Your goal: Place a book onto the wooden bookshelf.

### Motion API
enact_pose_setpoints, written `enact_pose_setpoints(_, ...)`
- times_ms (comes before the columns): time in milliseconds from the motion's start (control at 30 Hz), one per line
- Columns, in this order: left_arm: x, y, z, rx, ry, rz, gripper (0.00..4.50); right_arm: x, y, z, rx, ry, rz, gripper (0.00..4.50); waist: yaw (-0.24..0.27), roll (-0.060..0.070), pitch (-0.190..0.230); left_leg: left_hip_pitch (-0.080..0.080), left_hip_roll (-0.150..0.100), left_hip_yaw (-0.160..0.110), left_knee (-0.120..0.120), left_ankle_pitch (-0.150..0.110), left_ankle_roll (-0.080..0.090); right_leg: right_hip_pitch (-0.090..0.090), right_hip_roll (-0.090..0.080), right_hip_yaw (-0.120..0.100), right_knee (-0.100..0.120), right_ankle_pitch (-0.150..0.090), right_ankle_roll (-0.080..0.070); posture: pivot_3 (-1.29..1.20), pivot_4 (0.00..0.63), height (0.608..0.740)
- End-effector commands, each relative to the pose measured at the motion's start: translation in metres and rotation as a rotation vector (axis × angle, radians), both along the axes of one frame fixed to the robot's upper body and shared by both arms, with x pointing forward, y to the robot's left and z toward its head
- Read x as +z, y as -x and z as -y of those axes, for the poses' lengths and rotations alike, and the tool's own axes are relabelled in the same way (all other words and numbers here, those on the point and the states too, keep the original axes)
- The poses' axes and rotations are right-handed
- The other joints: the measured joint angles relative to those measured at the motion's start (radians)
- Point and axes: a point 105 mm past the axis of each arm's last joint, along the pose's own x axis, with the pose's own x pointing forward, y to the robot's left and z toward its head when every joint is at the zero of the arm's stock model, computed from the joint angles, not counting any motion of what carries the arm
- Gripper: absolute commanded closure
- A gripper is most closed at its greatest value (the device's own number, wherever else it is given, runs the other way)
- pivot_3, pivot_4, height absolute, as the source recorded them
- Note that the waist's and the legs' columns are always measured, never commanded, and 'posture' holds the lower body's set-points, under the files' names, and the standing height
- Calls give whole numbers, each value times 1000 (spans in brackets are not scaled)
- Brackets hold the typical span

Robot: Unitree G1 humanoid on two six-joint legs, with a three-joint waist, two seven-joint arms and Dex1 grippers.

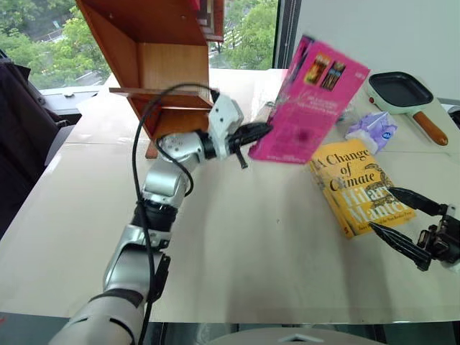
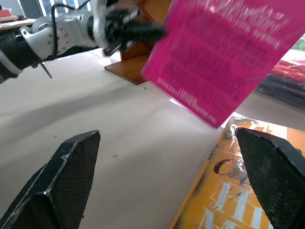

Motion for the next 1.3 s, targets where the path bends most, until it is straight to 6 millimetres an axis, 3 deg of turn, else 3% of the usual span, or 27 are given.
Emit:
enact_pose_setpoints(33, 27, 3, 10, 36, -20, 237, 4422, 5, -2, -1, 12, 12, 30, 0, 0, 0, 0, 0, 0, 0, 0, 0, 0, 0, 0, 0, 0, 0, 0, 0, 150, 731)
enact_pose_setpoints(200, 52, 16, 21, 110, -161, 606, 4422, 11, -7, 3, 6, 15, 63, 0, -2, 0, 0, -1, 0, 0, 0, 0, 0, 0, 0, -1, 0, 2, 4, 0, 150, 731)
enact_pose_setpoints(367, 83, 32, 13, 235, -293, 962, 4422, 23, -16, 10, 12, -46, 115, 0, -2, 0, 1, -1, 0, 0, 0, 0, 0, -1, 1, -1, 0, 2, 4, 0, 150, 731)
enact_pose_setpoints(600, 106, 45, -10, 402, -464, 1186, 4422, 40, -34, 13, 79, -143, 152, 0, -2, 1, 1, -1, 1, 1, 0, 0, 0, -1, 0, -1, 0, 2, 4, 0, 150, 731)
enact_pose_setpoints(800, 116, 51, -32, 488, -611, 1204, 4422, 50, -51, 7, 175, -229, 148, 0, -4, 1, 1, -1, 1, 1, 0, 0, 0, -1, 0, -2, 0, 3, 4, 0, 150, 731)
enact_pose_setpoints(1000, 97, 56, -68, 570, -778, 1066, 4422, 65, -70, -7, 286, -366, 124, 0, -7, 2, 1, 0, 2, 2, 0, 0, 0, -1, 1, -1, 1, 3, 4, 0, 150, 731)
enact_pose_setpoints(1300, 98, 54, -93, 679, -881, 1014, 4422, 74, -79, -17, 328, -391, 110, 0, 3, 2, 2, -4, 1, 1, 0, 0, 0, -3, -1, -2, 1, 3, 4, 0, 150, 731)
